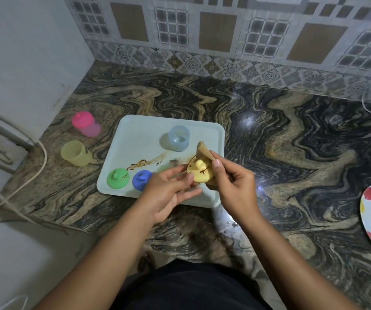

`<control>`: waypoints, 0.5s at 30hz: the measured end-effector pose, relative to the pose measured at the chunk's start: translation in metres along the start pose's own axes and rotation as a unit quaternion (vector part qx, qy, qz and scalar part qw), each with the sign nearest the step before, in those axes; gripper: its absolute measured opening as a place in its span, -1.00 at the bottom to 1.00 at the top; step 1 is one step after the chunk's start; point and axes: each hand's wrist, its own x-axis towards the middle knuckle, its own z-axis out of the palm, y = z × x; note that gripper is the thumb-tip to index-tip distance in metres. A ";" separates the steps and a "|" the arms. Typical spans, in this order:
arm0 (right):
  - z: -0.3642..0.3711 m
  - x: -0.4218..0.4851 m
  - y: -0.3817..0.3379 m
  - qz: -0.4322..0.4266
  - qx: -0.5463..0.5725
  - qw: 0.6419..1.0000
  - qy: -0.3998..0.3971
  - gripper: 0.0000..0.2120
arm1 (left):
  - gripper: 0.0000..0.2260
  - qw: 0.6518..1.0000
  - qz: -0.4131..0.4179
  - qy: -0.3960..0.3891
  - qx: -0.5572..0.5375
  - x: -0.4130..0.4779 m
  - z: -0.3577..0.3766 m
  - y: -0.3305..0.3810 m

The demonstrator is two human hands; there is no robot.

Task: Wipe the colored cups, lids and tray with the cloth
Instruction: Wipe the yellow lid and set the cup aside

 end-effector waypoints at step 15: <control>0.080 -0.005 -0.013 -0.297 -0.209 0.929 -0.064 -0.66 | -0.69 0.988 0.151 0.028 -0.012 -0.024 -0.036 0.046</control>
